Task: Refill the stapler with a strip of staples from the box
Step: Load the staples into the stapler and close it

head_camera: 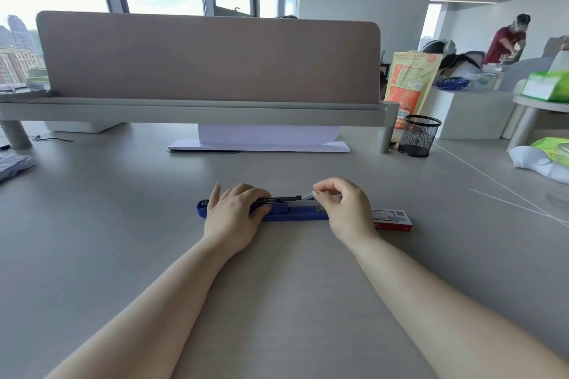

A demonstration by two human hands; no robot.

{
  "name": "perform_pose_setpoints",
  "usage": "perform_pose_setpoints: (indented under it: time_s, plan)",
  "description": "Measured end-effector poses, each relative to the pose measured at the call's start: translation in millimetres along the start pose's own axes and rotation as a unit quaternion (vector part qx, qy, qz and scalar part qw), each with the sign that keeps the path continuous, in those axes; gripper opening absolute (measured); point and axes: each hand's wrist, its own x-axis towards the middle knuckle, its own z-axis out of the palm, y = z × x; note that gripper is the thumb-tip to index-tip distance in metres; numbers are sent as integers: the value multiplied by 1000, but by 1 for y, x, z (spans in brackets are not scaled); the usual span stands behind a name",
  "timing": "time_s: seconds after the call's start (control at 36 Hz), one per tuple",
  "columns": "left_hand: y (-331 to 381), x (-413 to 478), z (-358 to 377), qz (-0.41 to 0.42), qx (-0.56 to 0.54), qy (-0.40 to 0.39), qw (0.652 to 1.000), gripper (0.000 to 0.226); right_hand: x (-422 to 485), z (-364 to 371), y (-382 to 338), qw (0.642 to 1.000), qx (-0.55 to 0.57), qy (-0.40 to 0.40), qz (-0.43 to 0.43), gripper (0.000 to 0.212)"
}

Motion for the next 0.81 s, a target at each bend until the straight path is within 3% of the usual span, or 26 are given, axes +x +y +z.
perform_pose_setpoints:
  time_s: [0.44,0.81]
  plan:
    - [0,1,0,6,5,-8,1000,24,-1,-1,0,999,-4,-16,30,5]
    - [-1,0,1,7,3,1,1000,24,-3,1,3,997,-74,-24,-4,13]
